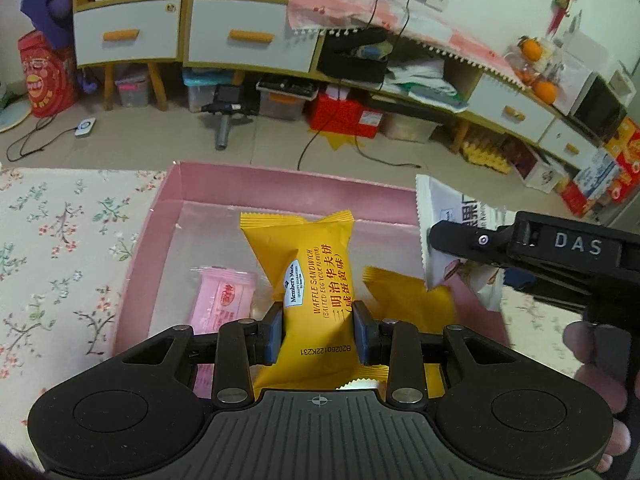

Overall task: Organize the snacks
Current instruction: 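Lower both held packs into the box and open both tools, then withdraw both tools from the box back over the snack pile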

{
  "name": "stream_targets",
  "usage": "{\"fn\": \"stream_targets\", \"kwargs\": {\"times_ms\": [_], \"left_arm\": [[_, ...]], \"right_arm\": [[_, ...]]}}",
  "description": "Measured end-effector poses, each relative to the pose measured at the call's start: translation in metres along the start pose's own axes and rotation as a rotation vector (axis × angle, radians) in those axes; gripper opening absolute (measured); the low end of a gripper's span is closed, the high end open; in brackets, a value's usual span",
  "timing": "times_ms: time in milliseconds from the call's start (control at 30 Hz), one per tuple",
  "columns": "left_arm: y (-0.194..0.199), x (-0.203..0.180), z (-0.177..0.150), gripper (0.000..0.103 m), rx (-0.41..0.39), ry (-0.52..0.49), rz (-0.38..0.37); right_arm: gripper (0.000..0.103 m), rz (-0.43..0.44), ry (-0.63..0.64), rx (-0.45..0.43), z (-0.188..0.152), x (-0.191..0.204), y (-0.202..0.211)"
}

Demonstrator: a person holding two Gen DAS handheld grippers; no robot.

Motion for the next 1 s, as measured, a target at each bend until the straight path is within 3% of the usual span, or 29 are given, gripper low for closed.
{"fn": "stream_targets", "kwargs": {"times_ms": [367, 433, 500, 533, 567, 700, 1000], "left_arm": [[-0.015, -0.002, 0.004, 0.033, -0.036, -0.02, 0.03], [-0.015, -0.002, 0.004, 0.035, -0.042, -0.027, 0.039], [-0.015, -0.004, 0.004, 0.046, -0.037, -0.045, 0.045], [-0.015, -0.006, 0.005, 0.061, -0.039, -0.057, 0.049], [-0.013, -0.007, 0.005, 0.072, -0.05, -0.069, 0.053], [-0.004, -0.014, 0.006, 0.08, -0.063, -0.11, 0.055], [0.035, -0.014, 0.001, 0.088, -0.061, -0.141, 0.023]], "right_arm": [[0.017, -0.009, 0.049, 0.018, 0.002, -0.003, -0.017], [0.021, -0.003, 0.056, 0.018, 0.001, -0.002, -0.018], [0.027, 0.002, 0.06, 0.008, 0.002, -0.001, -0.017], [0.039, 0.005, 0.058, 0.001, 0.004, -0.001, -0.015], [0.044, 0.009, 0.052, -0.006, 0.006, -0.002, -0.014], [0.045, 0.016, 0.039, -0.023, 0.011, -0.004, -0.006], [0.064, -0.012, 0.035, -0.036, 0.013, 0.002, 0.027]]}}
Point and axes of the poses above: each gripper's, at about its wrist camera, not at the fingertips, and y roughly against the way its jaws point, x to its left, z to its top, the point moved 5 cm from there along -y, roughly the way its jaws point, and after that the axes turned 10 degrees about -x, right-handed, at the moved point
